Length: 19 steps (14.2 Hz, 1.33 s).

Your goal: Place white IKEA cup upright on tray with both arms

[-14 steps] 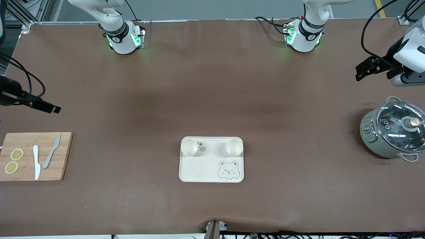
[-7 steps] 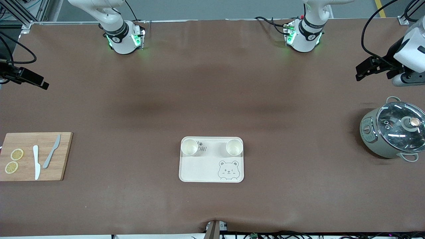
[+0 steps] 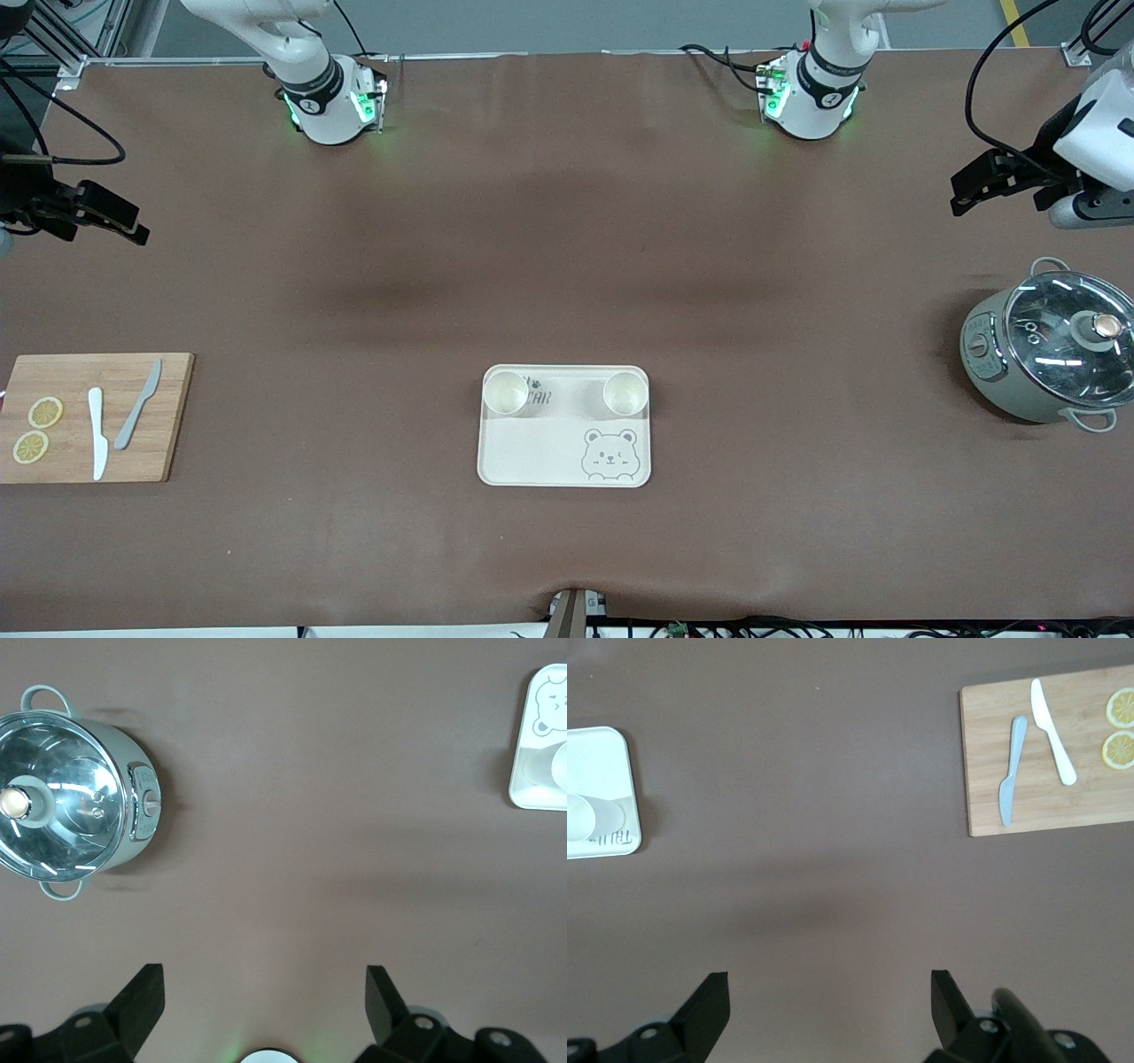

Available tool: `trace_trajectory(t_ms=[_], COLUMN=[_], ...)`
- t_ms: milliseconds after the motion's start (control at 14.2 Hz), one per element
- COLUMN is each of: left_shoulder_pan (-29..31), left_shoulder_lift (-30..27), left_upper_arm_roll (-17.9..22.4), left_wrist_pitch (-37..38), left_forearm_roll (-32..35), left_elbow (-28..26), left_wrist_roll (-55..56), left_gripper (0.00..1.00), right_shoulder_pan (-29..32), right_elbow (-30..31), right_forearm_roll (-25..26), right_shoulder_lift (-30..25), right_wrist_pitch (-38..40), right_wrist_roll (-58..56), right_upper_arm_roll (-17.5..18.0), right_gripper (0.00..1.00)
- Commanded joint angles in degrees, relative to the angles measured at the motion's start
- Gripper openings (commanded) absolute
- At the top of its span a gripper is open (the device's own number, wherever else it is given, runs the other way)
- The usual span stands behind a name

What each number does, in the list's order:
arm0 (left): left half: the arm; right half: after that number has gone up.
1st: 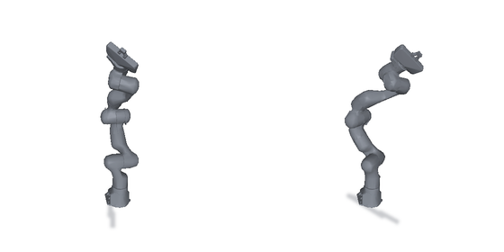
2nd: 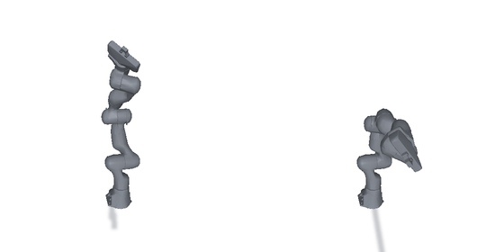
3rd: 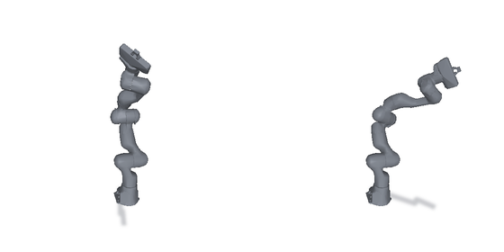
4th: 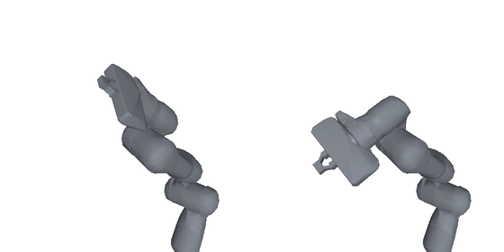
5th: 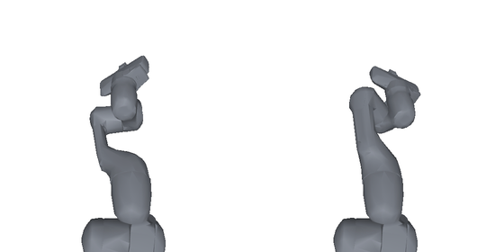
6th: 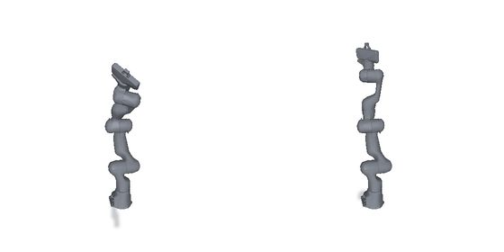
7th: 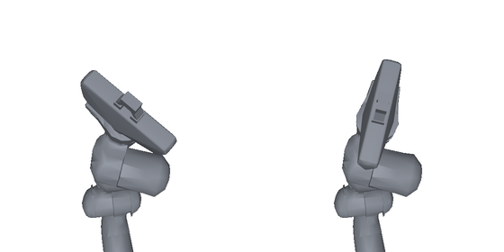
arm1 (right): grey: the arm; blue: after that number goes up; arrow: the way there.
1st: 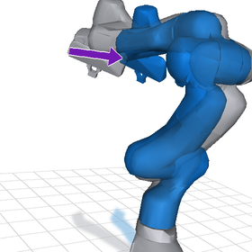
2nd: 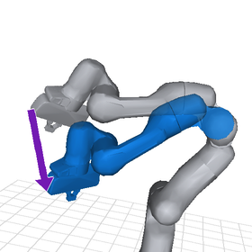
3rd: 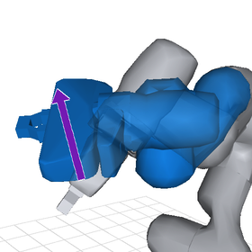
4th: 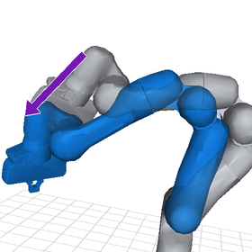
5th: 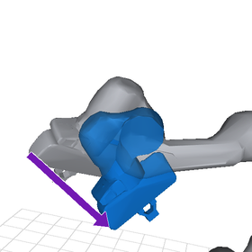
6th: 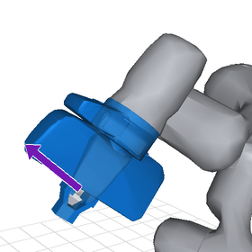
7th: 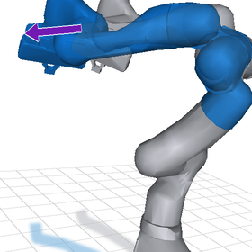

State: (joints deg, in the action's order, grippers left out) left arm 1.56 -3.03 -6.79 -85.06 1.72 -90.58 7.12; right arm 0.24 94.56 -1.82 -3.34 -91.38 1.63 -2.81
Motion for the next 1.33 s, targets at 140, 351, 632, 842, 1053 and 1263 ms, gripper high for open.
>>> trace_trajectory(t_ms=[140,351,632,842,1053,1263], left_shoulder_pan=[0.11,0.19,0.2,0.28,0.28,0.11], left_shoulder_lift=[-0.75,-0.49,-0.4,0.3,0.57,0.48], left_upper_arm_roll=[0.2,0.55,0.64,0.9,0.9,0.82], left_wrist_pitch=[0.16,0.16,0.34,0.51,1.22,2.27], left_forearm_roll=[-0.4,-0.4,-1.01,-0.31,-0.31,-0.31], left_elbow=[1.99,2.95,3.22,4.19,4.36,4.45], left_wrist_roll=[-0.27,-0.62,-1.06,-0.71,-0.71,-0.71], left_gripper=[1.0,1.0,1.0,1.0,1.0,1.0], right_shoulder_pan=[-0.33,0.46,0.28,0.37,0.37,0.46], right_elbow=[-1.04,-0.95,-0.95,-0.95,-0.87,-0.78], right_forearm_roll=[3.22,3.13,2.96,2.78,2.52,2.43], right_shoulder_lift=[-0.7,-0.17,-0.09,-0.09,-0.09,-0.09], right_wrist_pitch=[0.32,1.02,1.29,1.29,1.29,1.29], right_wrist_roll=[-0.75,-0.84,-0.67,-0.58,-0.58,-0.58], right_upper_arm_roll=[0.0,-0.26,-0.35,-0.35,-0.35,-0.35], right_gripper=[1.0,1.0,1.0,1.0,1.0,1.0])
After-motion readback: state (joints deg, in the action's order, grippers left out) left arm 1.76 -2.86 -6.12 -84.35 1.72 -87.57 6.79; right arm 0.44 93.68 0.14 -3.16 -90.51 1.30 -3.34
